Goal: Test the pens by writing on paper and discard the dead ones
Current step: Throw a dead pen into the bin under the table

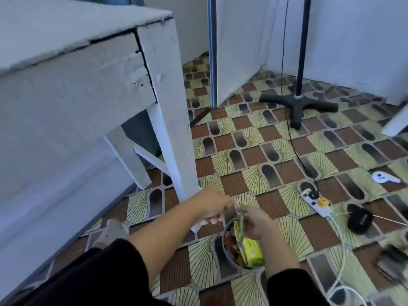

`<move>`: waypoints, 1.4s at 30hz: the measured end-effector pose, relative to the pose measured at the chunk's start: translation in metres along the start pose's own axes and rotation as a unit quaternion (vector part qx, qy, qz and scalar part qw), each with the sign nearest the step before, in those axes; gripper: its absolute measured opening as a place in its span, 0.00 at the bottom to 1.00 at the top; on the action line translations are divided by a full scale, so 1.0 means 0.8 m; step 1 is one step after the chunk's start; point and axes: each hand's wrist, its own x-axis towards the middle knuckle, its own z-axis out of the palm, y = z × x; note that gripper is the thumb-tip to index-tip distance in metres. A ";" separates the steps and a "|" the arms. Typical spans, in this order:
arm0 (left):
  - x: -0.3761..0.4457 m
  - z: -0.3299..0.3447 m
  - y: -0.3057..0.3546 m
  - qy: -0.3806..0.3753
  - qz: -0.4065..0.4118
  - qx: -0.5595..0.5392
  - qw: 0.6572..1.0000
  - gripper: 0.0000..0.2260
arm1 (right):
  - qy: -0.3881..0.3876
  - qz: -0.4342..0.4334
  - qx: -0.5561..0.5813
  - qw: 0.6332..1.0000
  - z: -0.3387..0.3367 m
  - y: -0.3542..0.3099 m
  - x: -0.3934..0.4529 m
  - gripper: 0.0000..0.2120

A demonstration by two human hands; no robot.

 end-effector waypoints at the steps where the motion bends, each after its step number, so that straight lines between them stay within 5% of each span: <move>1: 0.002 0.001 -0.001 -0.002 0.000 0.001 1.000 0.07 | -0.009 0.041 0.008 0.999 -0.004 0.017 0.013 0.08; 8: 0.014 -0.015 -0.015 0.010 -0.034 -0.040 0.999 0.06 | 0.032 0.169 -0.002 0.985 -0.010 0.099 0.068 0.12; 15: 0.018 -0.017 -0.033 0.028 -0.063 -0.054 0.996 0.08 | 0.020 0.124 -0.026 0.992 -0.008 0.085 0.068 0.07; 21: 0.022 -0.014 -0.032 0.030 -0.064 -0.053 0.996 0.07 | 0.058 0.092 -0.130 0.985 -0.028 0.072 0.075 0.24; 26: 0.021 -0.016 -0.026 0.056 -0.042 -0.061 0.996 0.07 | 0.088 0.059 -0.078 0.991 -0.021 0.049 0.058 0.16; 30: 0.011 -0.030 -0.010 0.174 0.024 -0.086 0.981 0.07 | 0.067 -0.025 -0.009 0.997 0.016 -0.002 0.020 0.11; 34: -0.027 -0.069 0.024 0.366 0.123 -0.127 0.914 0.10 | 0.026 -0.209 0.028 0.977 0.078 -0.086 -0.068 0.06; 39: -0.130 -0.134 0.074 0.476 0.280 -0.147 0.821 0.13 | -0.040 -0.526 0.019 0.850 0.153 -0.167 -0.236 0.11; 42: -0.202 -0.168 0.086 0.519 0.324 -0.187 0.769 0.11 | -0.074 -0.638 0.029 0.766 0.197 -0.186 -0.326 0.13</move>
